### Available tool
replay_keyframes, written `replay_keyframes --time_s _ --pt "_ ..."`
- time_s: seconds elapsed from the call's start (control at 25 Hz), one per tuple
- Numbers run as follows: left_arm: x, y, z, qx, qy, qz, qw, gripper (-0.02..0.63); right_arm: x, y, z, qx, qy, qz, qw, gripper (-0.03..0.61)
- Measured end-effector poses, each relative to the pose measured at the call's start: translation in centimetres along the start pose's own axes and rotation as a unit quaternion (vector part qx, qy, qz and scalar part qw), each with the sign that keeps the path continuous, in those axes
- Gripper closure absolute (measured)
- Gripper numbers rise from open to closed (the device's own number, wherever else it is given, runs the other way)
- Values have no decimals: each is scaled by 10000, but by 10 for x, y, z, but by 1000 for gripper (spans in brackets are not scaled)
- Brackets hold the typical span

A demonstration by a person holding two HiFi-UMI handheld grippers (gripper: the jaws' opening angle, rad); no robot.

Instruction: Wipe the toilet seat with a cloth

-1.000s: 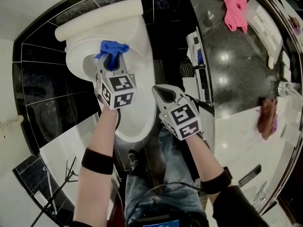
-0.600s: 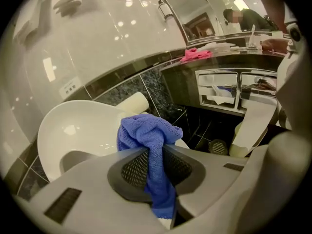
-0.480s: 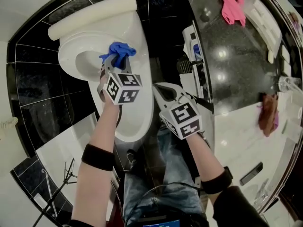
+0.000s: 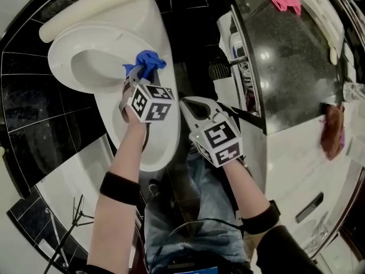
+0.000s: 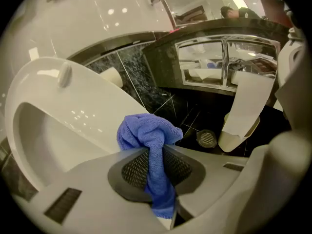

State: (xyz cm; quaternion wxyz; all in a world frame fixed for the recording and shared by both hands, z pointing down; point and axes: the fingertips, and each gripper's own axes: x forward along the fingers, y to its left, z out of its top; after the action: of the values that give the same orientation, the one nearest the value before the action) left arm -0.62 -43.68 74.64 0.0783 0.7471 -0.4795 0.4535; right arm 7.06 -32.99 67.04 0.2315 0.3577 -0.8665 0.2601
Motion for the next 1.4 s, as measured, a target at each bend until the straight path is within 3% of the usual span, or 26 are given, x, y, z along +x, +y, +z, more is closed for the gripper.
replay_keyframes --time_s 0.36,0.6,0.84,1.04,1.24,1.4 --pt "37 -36 -60 -291 -68 -124 9995 546 18 5 -52 -96 29 -188 9998 557" --pt "54 -38 -117 -701 79 -141 9974 546 34 13 -89 -256 72 -238 9994 557" --pt "57 -20 -164 -995 289 -35 9946 546 47 32 -93 -313 121 -196 9992 557" --pt "55 -14 -171 -941 263 -13 9952 545 53 44 -87 -379 107 -164 9991 557" --pt "10 -10 -162 -1097 16 -188 9938 545 39 65 -70 -469 100 -176 9987 557" --pt "-78 4 -146 -1434 -303 -317 9887 545 2 95 -47 -493 124 -265 9984 557"
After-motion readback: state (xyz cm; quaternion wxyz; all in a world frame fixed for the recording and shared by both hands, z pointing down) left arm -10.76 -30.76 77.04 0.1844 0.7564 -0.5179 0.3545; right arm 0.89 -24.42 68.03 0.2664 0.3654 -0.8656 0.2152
